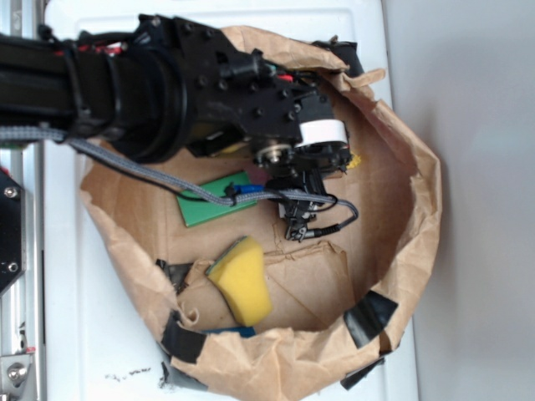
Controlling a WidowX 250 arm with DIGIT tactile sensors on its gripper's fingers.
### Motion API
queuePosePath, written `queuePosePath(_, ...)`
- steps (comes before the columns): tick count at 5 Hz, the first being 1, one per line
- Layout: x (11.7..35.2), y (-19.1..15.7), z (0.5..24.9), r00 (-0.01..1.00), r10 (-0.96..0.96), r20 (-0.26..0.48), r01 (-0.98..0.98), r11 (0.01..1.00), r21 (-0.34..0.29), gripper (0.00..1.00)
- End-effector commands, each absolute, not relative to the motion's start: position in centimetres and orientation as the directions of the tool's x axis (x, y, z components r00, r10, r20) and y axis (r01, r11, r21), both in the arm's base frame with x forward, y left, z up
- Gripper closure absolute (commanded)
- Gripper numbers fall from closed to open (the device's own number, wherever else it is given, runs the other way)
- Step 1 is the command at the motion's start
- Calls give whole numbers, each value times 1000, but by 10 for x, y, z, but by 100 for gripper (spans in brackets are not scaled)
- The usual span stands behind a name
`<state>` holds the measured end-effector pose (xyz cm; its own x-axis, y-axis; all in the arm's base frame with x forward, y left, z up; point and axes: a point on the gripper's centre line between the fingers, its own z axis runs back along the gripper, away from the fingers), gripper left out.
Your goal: Grab the wood chip.
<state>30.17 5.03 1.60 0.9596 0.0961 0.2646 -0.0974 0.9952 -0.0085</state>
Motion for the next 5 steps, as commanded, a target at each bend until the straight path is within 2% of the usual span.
queuePosePath(1,308,43,30,958,95,271,-91,995,-26,100)
queuePosePath(2,303,39,79,968,112,226,-99,993,-68,100)
queuePosePath(3,300,38,129,952,169,256,-158,985,-65,100)
queuePosePath(4,303,39,154,951,193,240,-180,981,-77,100)
queuePosePath(5,298,32,160,941,182,286,-178,983,-38,100)
